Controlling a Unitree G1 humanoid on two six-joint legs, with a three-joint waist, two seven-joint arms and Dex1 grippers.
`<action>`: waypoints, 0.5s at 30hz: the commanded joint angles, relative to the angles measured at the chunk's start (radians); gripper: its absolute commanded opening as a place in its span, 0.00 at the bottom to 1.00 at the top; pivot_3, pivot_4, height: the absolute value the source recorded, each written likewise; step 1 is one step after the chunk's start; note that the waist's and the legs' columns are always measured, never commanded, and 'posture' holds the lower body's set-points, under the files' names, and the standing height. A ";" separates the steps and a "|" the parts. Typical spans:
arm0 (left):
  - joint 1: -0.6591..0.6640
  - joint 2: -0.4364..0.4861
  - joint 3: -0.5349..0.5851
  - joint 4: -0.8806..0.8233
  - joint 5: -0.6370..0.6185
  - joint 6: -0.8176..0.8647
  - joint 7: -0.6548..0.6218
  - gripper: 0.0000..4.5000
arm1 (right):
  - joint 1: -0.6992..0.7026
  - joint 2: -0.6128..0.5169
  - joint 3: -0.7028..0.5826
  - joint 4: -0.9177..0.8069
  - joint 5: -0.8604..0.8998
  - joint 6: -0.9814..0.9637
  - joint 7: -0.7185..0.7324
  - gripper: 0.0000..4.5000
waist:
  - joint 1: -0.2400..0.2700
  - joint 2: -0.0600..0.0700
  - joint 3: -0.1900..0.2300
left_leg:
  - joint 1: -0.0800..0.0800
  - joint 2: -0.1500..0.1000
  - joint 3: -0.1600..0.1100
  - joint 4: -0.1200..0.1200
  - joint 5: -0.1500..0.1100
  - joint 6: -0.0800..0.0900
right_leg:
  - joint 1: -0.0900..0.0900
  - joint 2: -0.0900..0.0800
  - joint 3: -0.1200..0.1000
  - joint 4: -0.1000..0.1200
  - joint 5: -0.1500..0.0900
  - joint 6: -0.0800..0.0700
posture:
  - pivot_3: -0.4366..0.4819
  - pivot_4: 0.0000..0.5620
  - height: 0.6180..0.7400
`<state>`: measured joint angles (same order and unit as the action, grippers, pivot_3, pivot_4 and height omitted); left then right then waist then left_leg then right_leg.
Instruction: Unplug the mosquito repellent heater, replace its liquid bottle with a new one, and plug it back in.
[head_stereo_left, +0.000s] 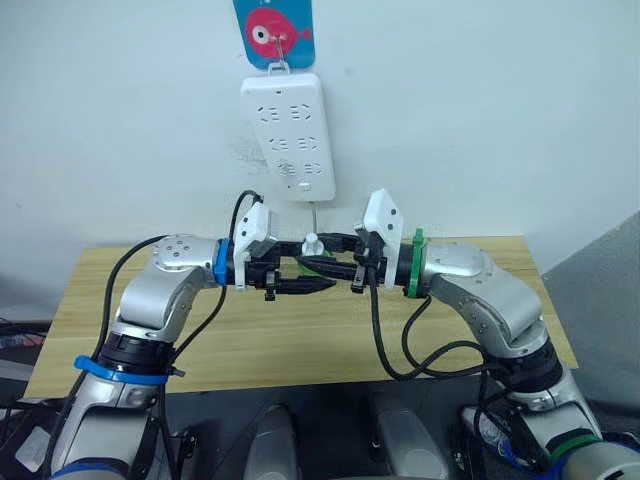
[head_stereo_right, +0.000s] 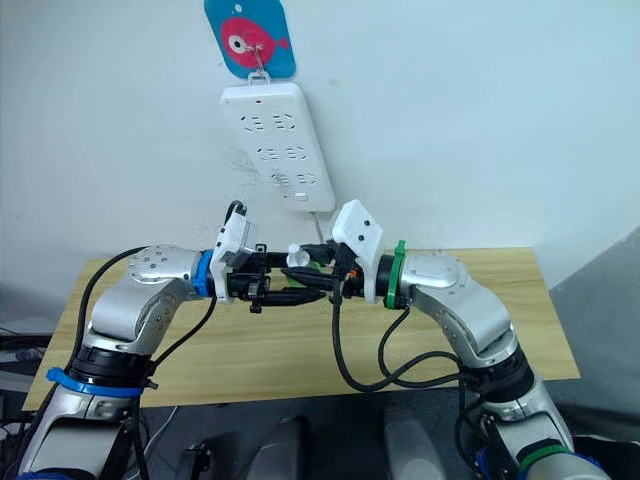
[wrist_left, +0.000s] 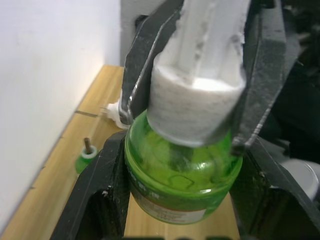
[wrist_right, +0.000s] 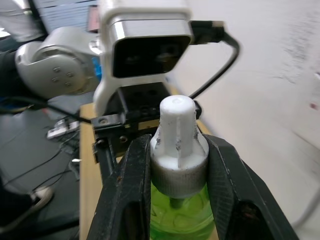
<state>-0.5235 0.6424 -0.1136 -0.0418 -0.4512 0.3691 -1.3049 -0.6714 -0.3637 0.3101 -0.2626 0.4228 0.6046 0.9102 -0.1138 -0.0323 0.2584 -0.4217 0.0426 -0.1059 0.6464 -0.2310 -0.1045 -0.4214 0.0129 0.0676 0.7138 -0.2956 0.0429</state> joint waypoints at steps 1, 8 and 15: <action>-0.004 0.020 0.012 -0.038 0.005 -0.026 -0.012 0.51 | -0.108 -0.014 0.041 0.139 0.031 -0.101 0.258 0.25 | 0.000 0.000 0.000 | 0.003 0.000 0.000 0.000 -0.001 0.001 | 0.002 0.000 0.000 0.000 0.000 0.000 | 0.38 0.29 1.00; 0.009 0.012 0.020 -0.067 0.002 -0.020 0.021 0.51 | -0.174 -0.052 0.015 0.213 0.046 -0.085 0.394 0.25 | 0.002 0.000 0.000 | 0.003 0.001 -0.001 -0.001 0.001 -0.001 | 0.002 0.000 0.000 0.001 0.000 0.000 | 0.39 0.29 1.00; 0.027 -0.006 0.044 -0.070 -0.002 -0.020 0.081 0.51 | -0.042 -0.089 -0.143 -0.018 0.091 0.009 0.179 0.79 | 0.002 0.000 0.000 | 0.003 0.001 0.000 0.000 0.000 0.000 | 0.002 0.000 0.000 0.002 0.000 0.000 | 0.36 0.31 1.00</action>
<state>-0.4942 0.6403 -0.1012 -0.0920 -0.4454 0.3603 -1.2449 -0.7297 -0.4424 0.2277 -0.1678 0.4724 0.5848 1.1452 -0.1122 -0.0324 0.2580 -0.4182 0.0433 -0.1061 0.6464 -0.2310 -0.1043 -0.4195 0.0130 0.0680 0.7163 -0.2958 0.0424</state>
